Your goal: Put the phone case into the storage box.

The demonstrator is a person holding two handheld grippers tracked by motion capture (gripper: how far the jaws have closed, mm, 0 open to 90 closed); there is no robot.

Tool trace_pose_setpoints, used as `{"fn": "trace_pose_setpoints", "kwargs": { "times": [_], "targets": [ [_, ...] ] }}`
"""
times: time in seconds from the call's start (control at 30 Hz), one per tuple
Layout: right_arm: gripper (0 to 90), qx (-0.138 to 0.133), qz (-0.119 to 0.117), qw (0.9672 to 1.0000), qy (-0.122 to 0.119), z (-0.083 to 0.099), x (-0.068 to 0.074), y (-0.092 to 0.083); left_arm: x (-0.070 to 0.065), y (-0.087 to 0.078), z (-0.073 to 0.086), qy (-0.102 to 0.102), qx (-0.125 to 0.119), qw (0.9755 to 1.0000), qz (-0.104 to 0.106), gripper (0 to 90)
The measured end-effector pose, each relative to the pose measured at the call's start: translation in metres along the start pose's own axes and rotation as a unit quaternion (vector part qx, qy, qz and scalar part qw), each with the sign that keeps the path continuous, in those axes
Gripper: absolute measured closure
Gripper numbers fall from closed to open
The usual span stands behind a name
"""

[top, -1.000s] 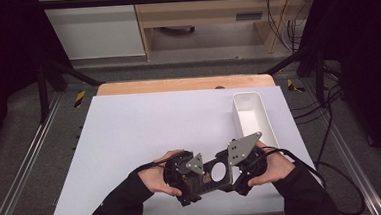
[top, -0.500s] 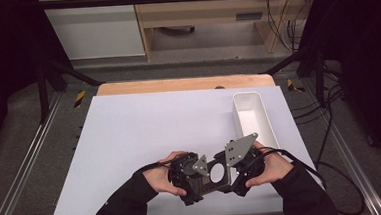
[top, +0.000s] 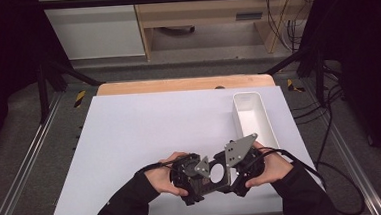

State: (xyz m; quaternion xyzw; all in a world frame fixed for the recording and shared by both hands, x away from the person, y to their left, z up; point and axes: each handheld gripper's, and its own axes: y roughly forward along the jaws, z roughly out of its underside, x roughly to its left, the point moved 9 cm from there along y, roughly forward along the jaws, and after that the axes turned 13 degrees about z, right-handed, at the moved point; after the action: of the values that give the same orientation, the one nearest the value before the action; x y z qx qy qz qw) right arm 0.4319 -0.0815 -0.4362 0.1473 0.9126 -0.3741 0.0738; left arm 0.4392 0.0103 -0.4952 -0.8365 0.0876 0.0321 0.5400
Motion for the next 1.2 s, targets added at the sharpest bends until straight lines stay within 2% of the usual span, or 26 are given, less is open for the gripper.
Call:
{"fn": "trace_pose_setpoints", "kwargs": {
  "times": [0.23,0.53,0.73,0.87,1.0,1.2],
  "targets": [
    [11.9,0.002,0.000,1.0000,0.007,0.000,-0.001,0.001,0.001,0.000,0.000,0.002,0.003,1.0000,0.000,11.6],
    [11.5,-0.004,0.007,0.9999,0.010,-0.001,-0.002,-0.002,0.001,-0.002,-0.002,0.006,-0.014,0.9998,-0.009,11.8],
    [9.6,-0.009,0.010,0.9998,0.016,-0.003,-0.003,-0.002,0.002,-0.002,-0.002,0.000,-0.029,0.9995,-0.011,11.8],
    [5.0,-0.019,0.026,0.9993,0.019,-0.004,-0.006,-0.003,0.002,-0.004,-0.002,-0.004,-0.041,0.9991,-0.010,11.7],
    [2.0,-0.043,0.036,0.9981,0.027,-0.009,-0.009,-0.008,0.003,-0.006,-0.002,-0.002,-0.051,0.9985,-0.017,11.7],
    [1.6,-0.067,0.050,0.9958,0.037,-0.011,-0.013,-0.018,0.002,-0.010,0.000,-0.006,-0.068,0.9976,-0.014,11.7]
  ]
}}
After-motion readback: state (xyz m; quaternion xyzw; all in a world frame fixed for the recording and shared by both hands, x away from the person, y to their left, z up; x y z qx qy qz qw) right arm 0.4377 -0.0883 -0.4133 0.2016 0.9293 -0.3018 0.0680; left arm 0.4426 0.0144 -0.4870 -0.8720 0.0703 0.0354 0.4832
